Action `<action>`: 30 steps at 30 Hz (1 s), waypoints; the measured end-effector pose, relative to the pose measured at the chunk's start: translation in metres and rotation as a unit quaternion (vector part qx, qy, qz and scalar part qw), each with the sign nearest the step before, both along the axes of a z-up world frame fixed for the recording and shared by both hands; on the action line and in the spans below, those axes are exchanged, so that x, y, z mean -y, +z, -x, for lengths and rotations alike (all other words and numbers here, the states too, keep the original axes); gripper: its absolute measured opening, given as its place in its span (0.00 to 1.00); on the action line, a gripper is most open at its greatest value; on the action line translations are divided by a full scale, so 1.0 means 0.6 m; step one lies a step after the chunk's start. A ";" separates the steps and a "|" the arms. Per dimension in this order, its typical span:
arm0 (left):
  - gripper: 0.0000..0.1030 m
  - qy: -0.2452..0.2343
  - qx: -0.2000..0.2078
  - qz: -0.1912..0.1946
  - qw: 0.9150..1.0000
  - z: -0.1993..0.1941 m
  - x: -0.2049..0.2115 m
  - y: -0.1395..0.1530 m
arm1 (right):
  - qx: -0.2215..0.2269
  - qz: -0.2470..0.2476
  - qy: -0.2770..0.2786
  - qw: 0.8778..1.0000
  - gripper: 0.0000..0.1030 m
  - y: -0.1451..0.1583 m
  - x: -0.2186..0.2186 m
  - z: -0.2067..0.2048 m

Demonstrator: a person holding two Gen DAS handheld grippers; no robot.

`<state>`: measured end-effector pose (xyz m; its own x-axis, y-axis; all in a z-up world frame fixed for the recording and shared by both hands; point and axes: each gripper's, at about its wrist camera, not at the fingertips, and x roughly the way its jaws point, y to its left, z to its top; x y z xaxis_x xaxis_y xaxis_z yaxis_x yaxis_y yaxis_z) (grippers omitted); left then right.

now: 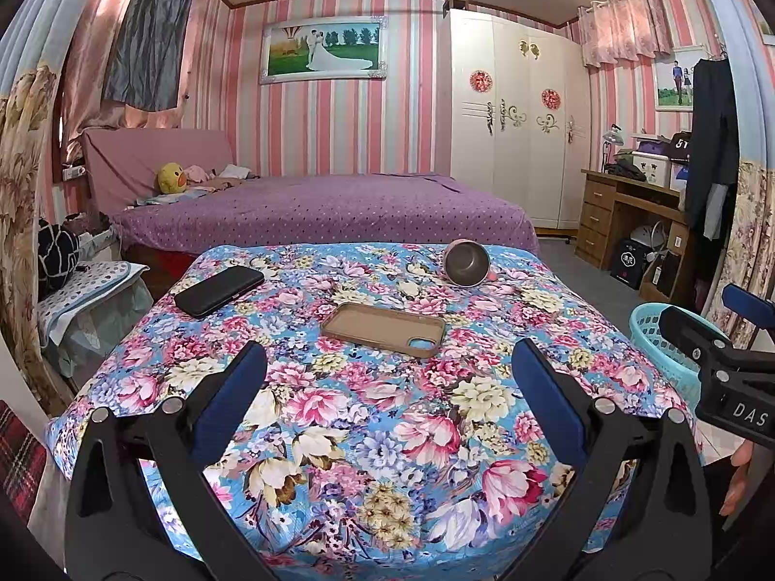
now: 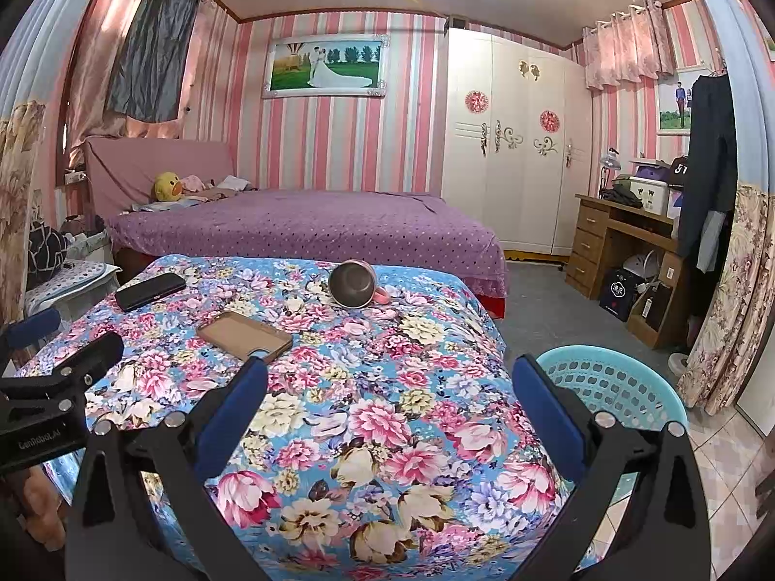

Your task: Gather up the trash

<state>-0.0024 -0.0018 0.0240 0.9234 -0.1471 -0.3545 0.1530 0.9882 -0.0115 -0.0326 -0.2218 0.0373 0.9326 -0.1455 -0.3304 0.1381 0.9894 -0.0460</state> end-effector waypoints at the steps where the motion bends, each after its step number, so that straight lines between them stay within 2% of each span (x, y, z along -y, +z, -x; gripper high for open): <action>1: 0.95 0.000 0.000 0.000 1.000 0.000 0.000 0.000 | 0.000 0.000 0.000 1.000 0.96 0.000 0.000 0.000; 30: 0.95 0.002 -0.001 0.001 1.000 -0.001 -0.004 0.004 | -0.002 0.001 -0.001 1.000 0.96 0.005 -0.002 0.003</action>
<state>-0.0019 0.0007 0.0262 0.9235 -0.1441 -0.3554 0.1493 0.9887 -0.0129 -0.0343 -0.2205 0.0401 0.9313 -0.1476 -0.3331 0.1393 0.9890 -0.0487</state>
